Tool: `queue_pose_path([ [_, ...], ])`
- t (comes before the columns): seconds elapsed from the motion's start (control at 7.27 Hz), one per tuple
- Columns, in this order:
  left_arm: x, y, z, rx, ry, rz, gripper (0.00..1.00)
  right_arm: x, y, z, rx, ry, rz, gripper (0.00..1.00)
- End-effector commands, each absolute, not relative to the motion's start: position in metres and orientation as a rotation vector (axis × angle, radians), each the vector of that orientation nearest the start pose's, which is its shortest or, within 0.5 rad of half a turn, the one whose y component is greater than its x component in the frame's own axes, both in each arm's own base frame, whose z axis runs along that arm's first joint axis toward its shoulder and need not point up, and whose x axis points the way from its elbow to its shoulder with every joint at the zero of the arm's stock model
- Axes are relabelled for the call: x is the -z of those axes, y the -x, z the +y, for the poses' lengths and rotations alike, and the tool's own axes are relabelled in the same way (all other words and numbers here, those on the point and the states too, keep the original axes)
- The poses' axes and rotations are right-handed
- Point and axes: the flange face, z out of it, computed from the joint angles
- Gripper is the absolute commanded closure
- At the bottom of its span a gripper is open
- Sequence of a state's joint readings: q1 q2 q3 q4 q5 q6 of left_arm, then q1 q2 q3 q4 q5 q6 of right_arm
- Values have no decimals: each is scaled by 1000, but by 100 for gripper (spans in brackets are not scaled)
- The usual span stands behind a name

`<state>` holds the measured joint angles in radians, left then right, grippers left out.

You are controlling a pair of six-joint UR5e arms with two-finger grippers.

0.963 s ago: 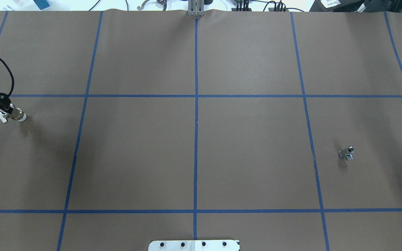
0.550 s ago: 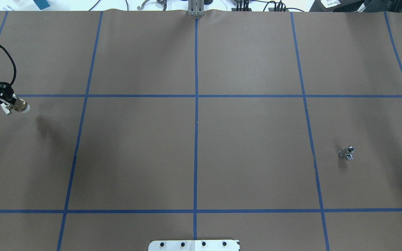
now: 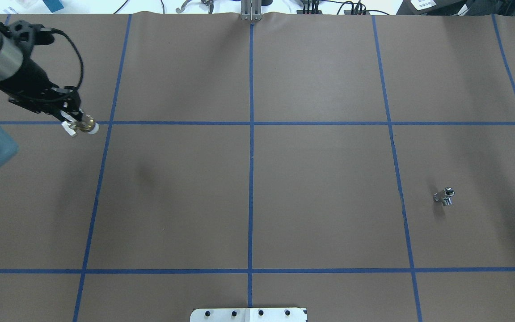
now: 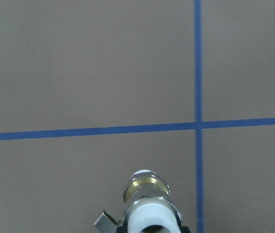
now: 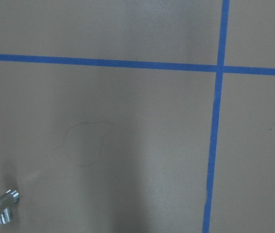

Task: Assemble PPR valve and pipe with both arms
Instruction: 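Lift the white valve with the left gripper and carry it toward table center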

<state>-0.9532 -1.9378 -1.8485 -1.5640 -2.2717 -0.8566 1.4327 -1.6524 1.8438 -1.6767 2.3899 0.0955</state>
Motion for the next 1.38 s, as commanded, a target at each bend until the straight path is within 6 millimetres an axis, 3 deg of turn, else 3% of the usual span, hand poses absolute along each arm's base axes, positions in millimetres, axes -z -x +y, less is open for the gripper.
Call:
queue_pose_path([
  [0.0, -235, -412, -473, 83, 71, 893, 100, -571, 5, -460, 80, 17, -823, 0],
  [0.14, -177, -443, -477, 110, 99, 835, 100, -571, 6, -460, 83, 18, -823, 0],
  [0.28, -155, -478, -462, 142, 159, 816, 100, -571, 6, -460, 84, 17, -823, 0],
  [0.41, -148, -505, -440, 185, 146, 817, 100, -571, 6, -460, 84, 19, -823, 0],
  [0.55, -141, -530, -435, 218, 146, 857, 100, -572, 7, -459, 83, 21, -822, 0],
  [0.83, -128, -563, -454, 217, 130, 891, 100, -571, 7, -459, 84, 20, -822, 0],
  [1.24, -117, -586, -469, 219, 138, 868, 100, -571, 7, -459, 82, 21, -822, 0],
])
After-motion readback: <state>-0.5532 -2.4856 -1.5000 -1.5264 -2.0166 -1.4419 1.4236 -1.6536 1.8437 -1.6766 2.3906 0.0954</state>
